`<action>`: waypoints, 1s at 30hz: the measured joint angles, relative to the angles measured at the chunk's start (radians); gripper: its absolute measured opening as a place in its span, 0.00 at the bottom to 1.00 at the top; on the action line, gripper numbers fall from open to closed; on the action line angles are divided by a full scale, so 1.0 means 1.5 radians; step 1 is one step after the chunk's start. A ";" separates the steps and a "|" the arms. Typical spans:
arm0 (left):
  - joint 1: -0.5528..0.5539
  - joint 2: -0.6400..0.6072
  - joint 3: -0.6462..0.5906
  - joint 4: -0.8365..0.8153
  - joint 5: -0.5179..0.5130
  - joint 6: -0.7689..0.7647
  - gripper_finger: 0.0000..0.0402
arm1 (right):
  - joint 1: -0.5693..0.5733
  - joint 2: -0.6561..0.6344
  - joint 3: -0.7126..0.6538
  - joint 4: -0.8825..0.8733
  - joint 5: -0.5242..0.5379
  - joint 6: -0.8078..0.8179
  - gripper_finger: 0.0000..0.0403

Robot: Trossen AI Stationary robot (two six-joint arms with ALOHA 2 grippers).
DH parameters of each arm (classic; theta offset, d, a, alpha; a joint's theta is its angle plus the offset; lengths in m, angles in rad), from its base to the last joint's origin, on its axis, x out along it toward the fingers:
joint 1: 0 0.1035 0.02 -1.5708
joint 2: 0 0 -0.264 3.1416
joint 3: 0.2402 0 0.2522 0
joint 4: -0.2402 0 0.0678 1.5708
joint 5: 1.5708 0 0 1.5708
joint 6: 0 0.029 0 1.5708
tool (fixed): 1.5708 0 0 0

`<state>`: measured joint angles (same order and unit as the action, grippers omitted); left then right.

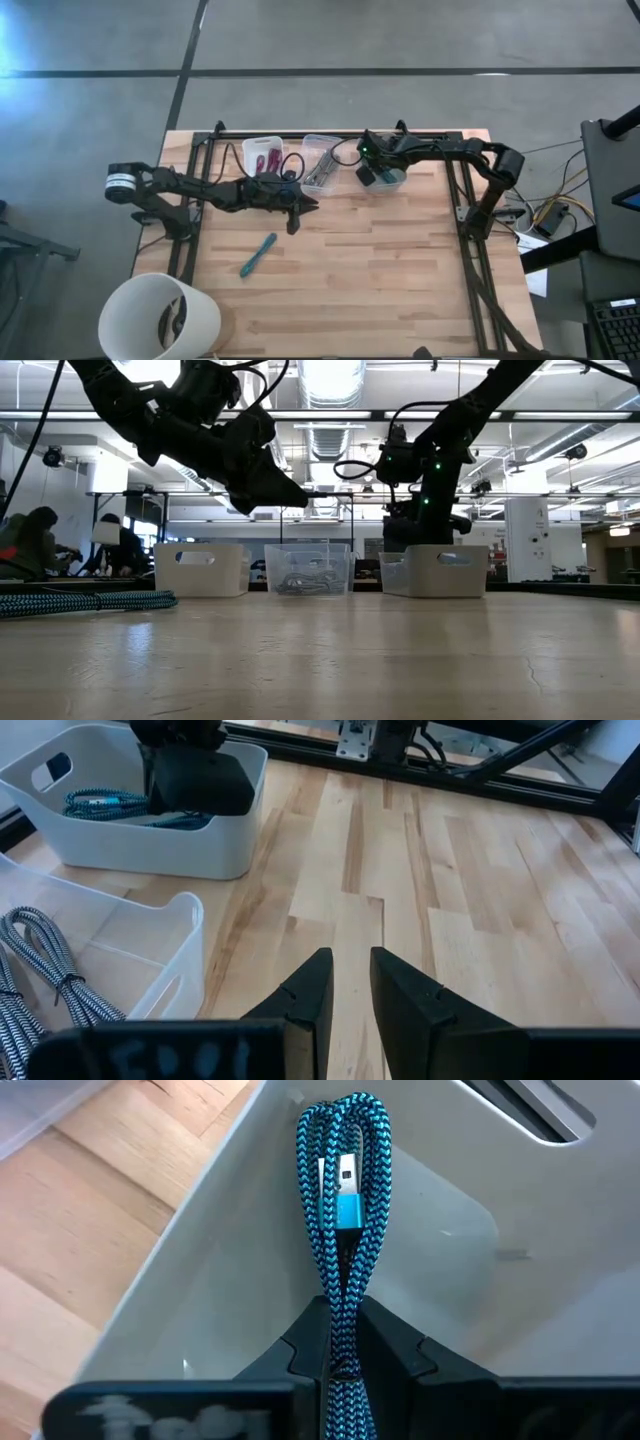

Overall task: Pick & Place USB Port
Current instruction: Put the right blue charger cable into the gray bin

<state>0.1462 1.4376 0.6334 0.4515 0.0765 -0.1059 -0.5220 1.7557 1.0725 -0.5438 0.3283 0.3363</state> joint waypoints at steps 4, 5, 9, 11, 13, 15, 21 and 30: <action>0.000 0.000 0.000 0.000 0.000 0.000 0.18 | 0.000 0.002 0.000 0.000 0.000 0.003 0.10; 0.000 0.000 0.000 0.000 0.000 0.000 0.18 | 0.000 0.002 0.000 0.000 -0.001 0.003 0.10; 0.000 0.000 0.000 0.000 0.000 -0.001 0.18 | 0.000 0.002 0.000 0.002 0.000 -0.002 0.10; 0.000 0.000 0.000 0.000 0.000 -0.001 0.18 | -0.001 0.001 0.000 0.002 0.000 -0.003 0.10; 0.000 0.000 0.000 0.000 0.000 -0.001 0.18 | -0.001 0.000 0.000 0.001 0.000 0.000 0.10; 0.000 0.000 0.000 0.000 0.000 -0.001 0.18 | -0.001 0.000 0.000 0.001 0.001 -0.002 0.10; 0.000 0.000 0.000 0.000 0.000 -0.001 0.18 | -0.001 -0.001 0.000 0.007 0.008 -0.033 0.10; 0.000 0.000 0.000 0.000 0.000 -0.002 0.18 | -0.001 -0.001 0.001 0.007 0.001 -0.035 0.21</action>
<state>0.1459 1.4376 0.6334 0.4515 0.0765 -0.1087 -0.5241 1.7538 1.0733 -0.5336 0.3290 0.2838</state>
